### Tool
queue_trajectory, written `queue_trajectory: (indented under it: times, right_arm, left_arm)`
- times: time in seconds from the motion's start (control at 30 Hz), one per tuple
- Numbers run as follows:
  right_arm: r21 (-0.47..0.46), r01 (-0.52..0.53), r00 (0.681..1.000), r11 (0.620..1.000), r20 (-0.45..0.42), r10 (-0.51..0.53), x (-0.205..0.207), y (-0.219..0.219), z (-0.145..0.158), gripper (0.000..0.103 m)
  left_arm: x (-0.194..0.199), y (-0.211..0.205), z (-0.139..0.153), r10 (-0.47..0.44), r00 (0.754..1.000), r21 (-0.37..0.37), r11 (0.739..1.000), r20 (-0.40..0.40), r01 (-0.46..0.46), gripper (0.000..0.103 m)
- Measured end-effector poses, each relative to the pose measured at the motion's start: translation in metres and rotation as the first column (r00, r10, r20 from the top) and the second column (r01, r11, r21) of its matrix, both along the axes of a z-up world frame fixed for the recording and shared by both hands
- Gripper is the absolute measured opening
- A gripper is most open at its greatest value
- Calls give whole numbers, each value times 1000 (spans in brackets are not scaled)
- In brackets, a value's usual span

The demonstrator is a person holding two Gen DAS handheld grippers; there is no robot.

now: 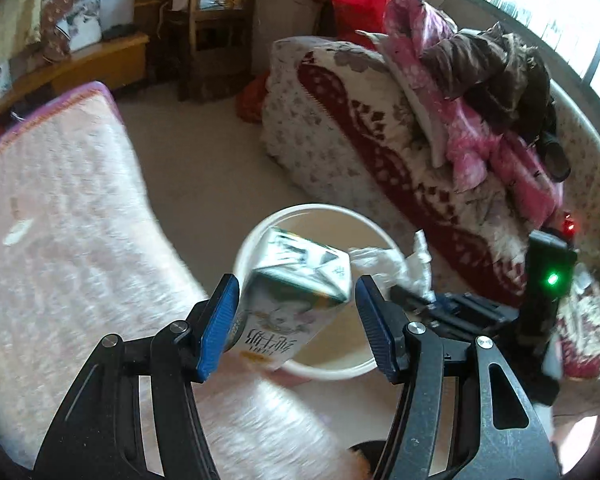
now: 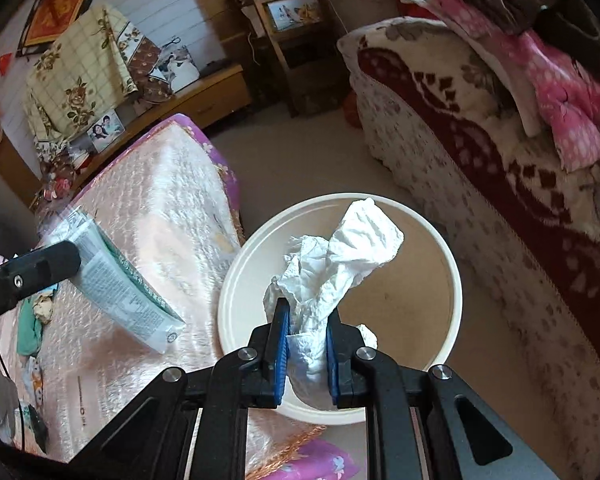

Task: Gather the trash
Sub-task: 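Open both tools to drop the carton and tissue into the bucket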

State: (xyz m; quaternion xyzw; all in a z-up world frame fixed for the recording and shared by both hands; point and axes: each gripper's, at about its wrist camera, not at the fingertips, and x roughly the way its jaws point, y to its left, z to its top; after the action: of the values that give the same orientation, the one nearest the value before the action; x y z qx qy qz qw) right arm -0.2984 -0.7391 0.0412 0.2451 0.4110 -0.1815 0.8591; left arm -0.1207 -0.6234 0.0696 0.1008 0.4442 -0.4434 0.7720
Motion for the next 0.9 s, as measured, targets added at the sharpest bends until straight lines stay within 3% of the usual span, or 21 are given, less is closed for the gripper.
queue_trajectory:
  times: [0.07,0.17,0.2,0.57,0.9]
  right_arm:
    - [4,18,1000,1000,1,-18,1,-7,-6,19]
    - [8,32,999,999,11,-32,-1,-12,-9,53]
    - [10,31,999,999,18,-31,-2,-11,-10,57]
    - [4,-1,1000,1000,10,1,0,9,-13,57]
    - [-74,-77,995,994,54,81,13,64,26,58]
  left_arm:
    - [2,-9,-5,-21,999,-14,1000,-34,20,59]
    - [0,-10,-6,-20,999,-8,1000,-43,19,59]
    - [0,-8,-6,-20,999,-3,1000,-38,20,59]
    - [-6,37,11,68,984,68,994,166,-80,59]
    - [1,113,33,201,955,33,976,220,-213,59]
